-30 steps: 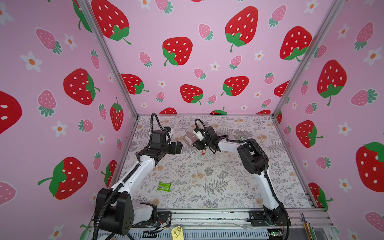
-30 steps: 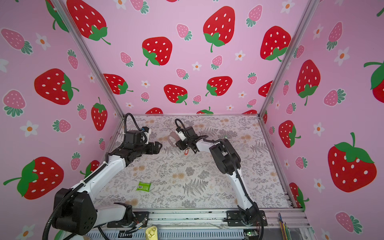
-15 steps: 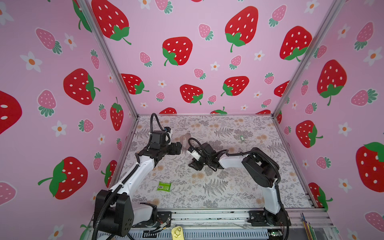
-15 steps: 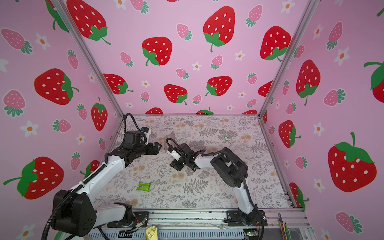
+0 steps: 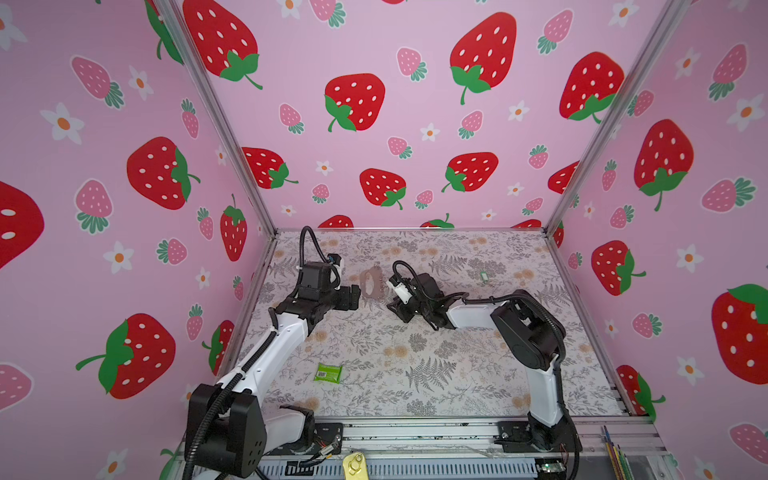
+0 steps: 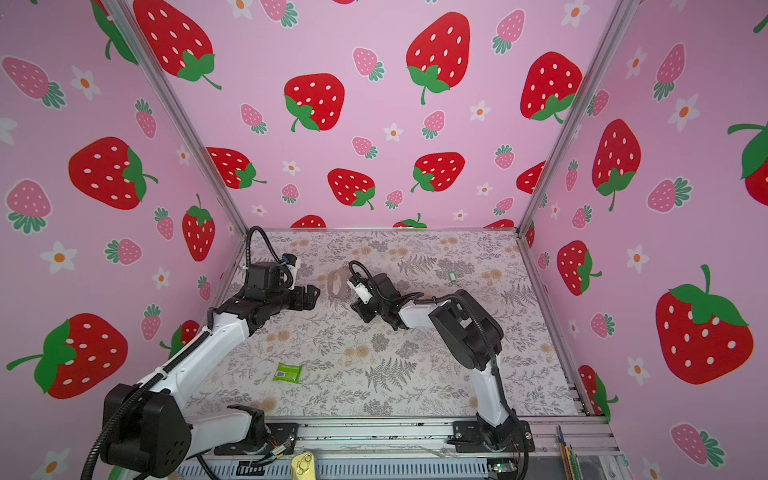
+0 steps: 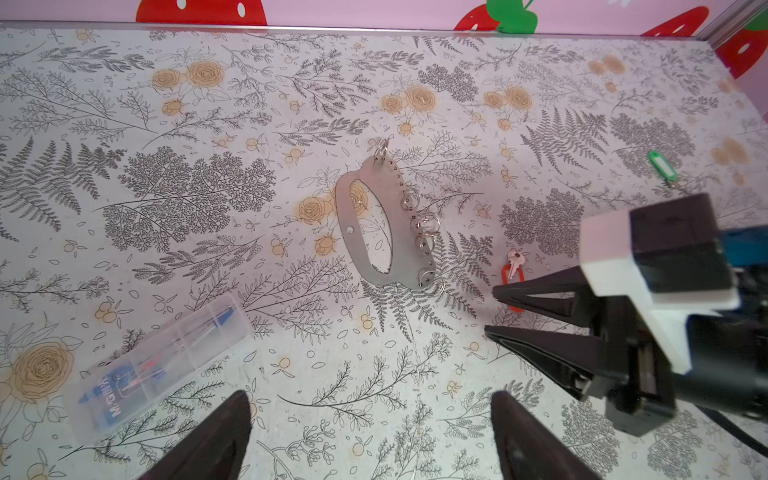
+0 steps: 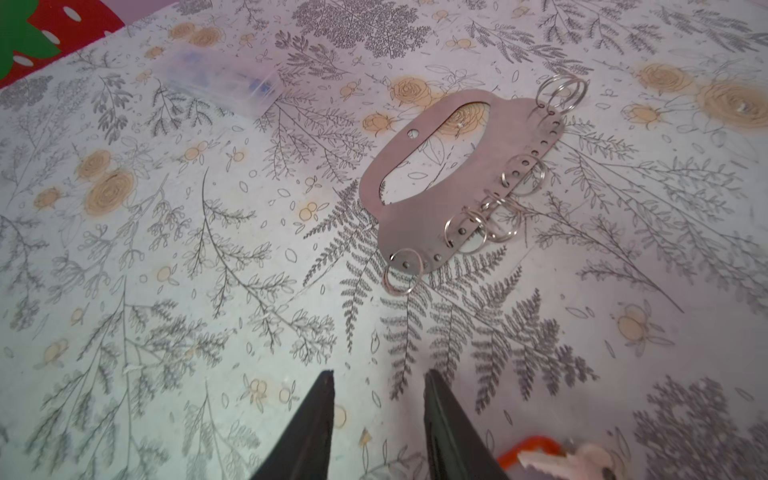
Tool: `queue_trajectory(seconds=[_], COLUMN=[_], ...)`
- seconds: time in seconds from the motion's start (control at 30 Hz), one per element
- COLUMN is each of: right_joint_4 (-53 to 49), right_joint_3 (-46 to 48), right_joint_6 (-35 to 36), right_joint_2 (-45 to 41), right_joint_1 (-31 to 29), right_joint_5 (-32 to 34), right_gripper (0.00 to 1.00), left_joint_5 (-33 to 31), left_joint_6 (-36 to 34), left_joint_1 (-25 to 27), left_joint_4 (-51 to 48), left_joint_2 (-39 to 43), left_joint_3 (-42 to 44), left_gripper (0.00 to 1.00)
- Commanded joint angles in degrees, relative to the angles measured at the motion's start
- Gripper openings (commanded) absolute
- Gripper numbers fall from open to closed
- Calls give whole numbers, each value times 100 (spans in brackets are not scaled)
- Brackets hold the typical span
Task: Put the keys on the keyring
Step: 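Lower the right gripper onto the plate's nearer edge and pinch it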
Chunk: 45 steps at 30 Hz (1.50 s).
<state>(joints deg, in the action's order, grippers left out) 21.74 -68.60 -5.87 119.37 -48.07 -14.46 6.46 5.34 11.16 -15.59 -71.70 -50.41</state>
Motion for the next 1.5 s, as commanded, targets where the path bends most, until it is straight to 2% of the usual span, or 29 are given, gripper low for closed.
queue_trajectory(seconds=[0.0, 0.47, 0.83, 1.47], right_joint_4=[290, 375, 270, 59], right_joint_3=[-273, -706, -905, -1129], right_joint_6=[-499, -1282, -1443, -1672], right_joint_2=[304, 843, 1081, 1286], right_joint_1=[78, 94, 76, 73], right_joint_5=[-358, -283, -347, -4], right_gripper=[35, 28, 24, 26], left_joint_5=[-18, 56, 40, 25], left_joint_6=[-37, -25, -38, -33], left_joint_1=[9, 7, 9, 5], left_joint_4=[82, 157, 153, 127], left_joint_2=[137, 77, 7, -85], left_joint_3=[90, 92, 38, 9], left_gripper=[91, 91, 91, 91])
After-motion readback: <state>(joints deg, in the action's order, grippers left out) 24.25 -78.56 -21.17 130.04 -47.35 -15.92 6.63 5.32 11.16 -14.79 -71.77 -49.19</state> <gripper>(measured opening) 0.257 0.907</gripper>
